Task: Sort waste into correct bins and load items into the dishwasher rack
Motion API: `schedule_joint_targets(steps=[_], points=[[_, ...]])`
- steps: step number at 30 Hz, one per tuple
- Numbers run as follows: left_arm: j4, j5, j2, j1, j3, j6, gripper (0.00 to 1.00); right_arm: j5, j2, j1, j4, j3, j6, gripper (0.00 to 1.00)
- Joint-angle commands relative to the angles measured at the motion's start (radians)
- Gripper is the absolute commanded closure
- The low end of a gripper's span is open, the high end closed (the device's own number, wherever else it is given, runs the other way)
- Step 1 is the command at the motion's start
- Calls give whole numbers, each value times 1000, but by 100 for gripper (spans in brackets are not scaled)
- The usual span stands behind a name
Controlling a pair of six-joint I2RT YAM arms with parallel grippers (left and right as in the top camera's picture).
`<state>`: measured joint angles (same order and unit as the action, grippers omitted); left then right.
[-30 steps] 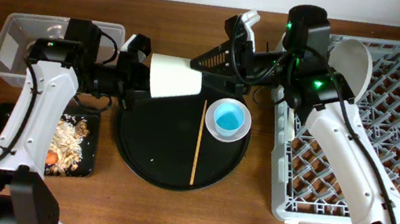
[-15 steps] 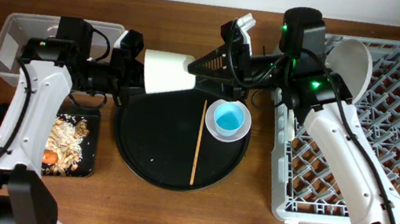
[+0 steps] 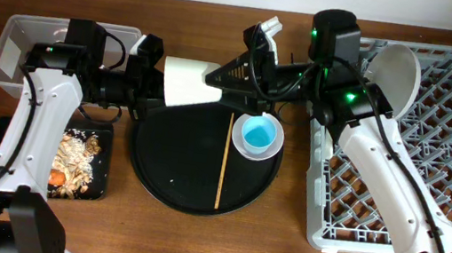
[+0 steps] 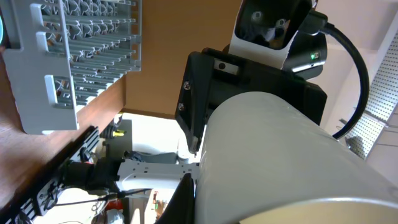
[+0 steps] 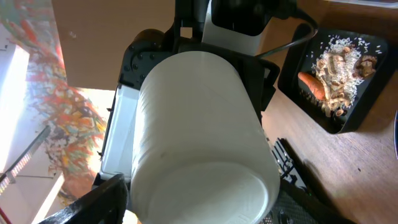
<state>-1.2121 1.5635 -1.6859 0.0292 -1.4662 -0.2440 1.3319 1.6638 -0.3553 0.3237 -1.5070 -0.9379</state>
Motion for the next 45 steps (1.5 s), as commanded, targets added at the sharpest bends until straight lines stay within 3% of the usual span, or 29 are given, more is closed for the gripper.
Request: schedule_joint_targets(steps=[1, 7, 9, 11, 13, 14, 15, 17, 21, 24, 26, 28, 29, 31, 33, 35, 38, 39, 41, 45], points=[[-16, 11, 15, -3, -8, -2, 99, -10, -4, -4, -18, -15, 12, 27], [-16, 11, 14, -3, -8, -2, 98, -29, -4, -4, -18, -15, 12, 40], [-15, 11, 15, -3, -8, -2, 78, -43, -4, -4, -27, -15, 12, 43], [-15, 7, 15, -3, -8, -2, 65, -72, -4, -4, -37, -15, 12, 44], [-15, 7, 15, -3, -8, -2, 65, -85, -4, -5, -37, -15, 13, 44], [-15, 7, 15, -3, -8, -2, 65, -85, -4, -4, -37, -15, 13, 44], [-15, 5, 15, -3, -8, -2, 72, -85, -4, -4, -37, -15, 13, 43], [-15, 0, 14, -3, -8, -2, 99, -86, -4, -4, -37, -15, 13, 43], [3, -182, 15, -2, -8, -3, 100, -117, -4, -4, -32, -15, 43, 39], [40, -518, 15, -2, -8, -63, 99, -135, -4, -4, -21, -15, 75, 34], [53, -736, 15, -3, -8, -82, 94, -172, -4, -3, 0, -15, 127, 29], [76, -799, 15, -11, -8, -77, 90, -273, -4, 5, 64, -15, 173, 28], [100, -856, 14, -19, -8, -77, 80, -351, -4, 11, 119, -15, 206, 28], [120, -1060, 15, -42, -8, -93, 70, -509, -4, 16, 250, -15, 301, 28], [124, -1241, 15, -67, -8, -130, 70, -683, -4, 15, 380, -15, 367, 28], [130, -1326, 14, -108, -8, -130, 69, -801, -4, 15, 464, -15, 388, 28], [126, -1444, 14, -200, -7, -130, 32, -884, -4, 15, 527, -15, 407, 28], [115, -1484, 12, -228, -5, -130, 25, -906, -4, 16, 546, -15, 407, 28], [105, -1545, 4, -284, 15, -154, 21, -954, -4, 26, 583, -15, 407, 27], [175, -1555, -35, -321, 127, -182, 24, -1011, -4, 85, 650, -15, 407, 27]])
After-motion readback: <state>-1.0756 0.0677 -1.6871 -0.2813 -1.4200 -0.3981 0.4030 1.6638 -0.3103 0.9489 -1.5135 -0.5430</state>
